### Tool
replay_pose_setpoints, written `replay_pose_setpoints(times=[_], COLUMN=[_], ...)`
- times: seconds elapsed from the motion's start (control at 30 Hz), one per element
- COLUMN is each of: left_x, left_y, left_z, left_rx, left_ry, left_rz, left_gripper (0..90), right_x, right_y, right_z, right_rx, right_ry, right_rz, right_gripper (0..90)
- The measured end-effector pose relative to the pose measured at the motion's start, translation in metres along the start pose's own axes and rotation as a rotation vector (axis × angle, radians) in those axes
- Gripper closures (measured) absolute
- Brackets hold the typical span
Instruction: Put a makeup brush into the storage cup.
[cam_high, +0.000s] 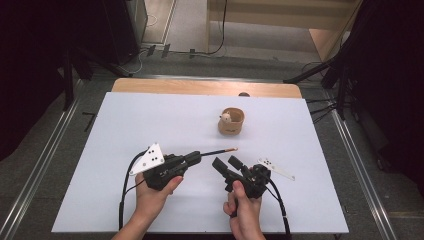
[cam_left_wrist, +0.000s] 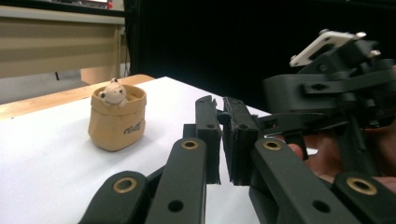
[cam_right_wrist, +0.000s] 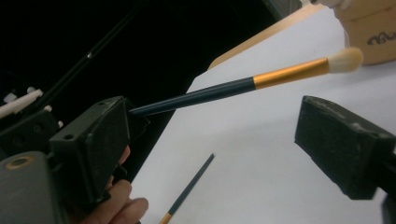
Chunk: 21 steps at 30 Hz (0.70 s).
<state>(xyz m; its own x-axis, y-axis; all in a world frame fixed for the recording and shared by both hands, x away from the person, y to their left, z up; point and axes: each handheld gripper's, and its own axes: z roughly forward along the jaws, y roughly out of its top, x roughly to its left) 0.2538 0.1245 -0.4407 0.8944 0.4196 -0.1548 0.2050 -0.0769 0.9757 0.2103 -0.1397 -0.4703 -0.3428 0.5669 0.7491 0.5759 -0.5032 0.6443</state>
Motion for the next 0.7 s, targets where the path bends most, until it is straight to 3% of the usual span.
replay_pose_setpoints(times=[0.23, 0.43, 0.57, 0.63, 0.7], left_x=[-0.006, -0.012, -0.015, -0.014, -0.012], left_y=[-0.003, -0.006, -0.008, -0.009, -0.011], left_z=[0.004, 0.010, 0.012, 0.013, 0.016], left_rx=[0.003, 0.019, 0.035, 0.065, 0.094], left_ry=[-0.015, -0.022, -0.030, -0.033, -0.024], left_rz=[0.009, 0.040, 0.046, 0.028, 0.022], left_gripper=[86.4, 86.4, 86.4, 86.1, 80.2], right_x=[-0.009, -0.017, -0.022, -0.027, -0.030], right_y=[0.002, 0.003, 0.002, 0.002, 0.004], right_z=[0.002, 0.003, 0.004, 0.002, 0.000], right_rx=[-0.005, -0.002, -0.005, -0.016, -0.032], right_ry=[0.030, 0.032, 0.034, 0.078, 0.156], right_rz=[0.102, 0.177, 0.199, 0.223, 0.225], right_gripper=[19.7, 35.5, 45.2, 56.6, 83.1])
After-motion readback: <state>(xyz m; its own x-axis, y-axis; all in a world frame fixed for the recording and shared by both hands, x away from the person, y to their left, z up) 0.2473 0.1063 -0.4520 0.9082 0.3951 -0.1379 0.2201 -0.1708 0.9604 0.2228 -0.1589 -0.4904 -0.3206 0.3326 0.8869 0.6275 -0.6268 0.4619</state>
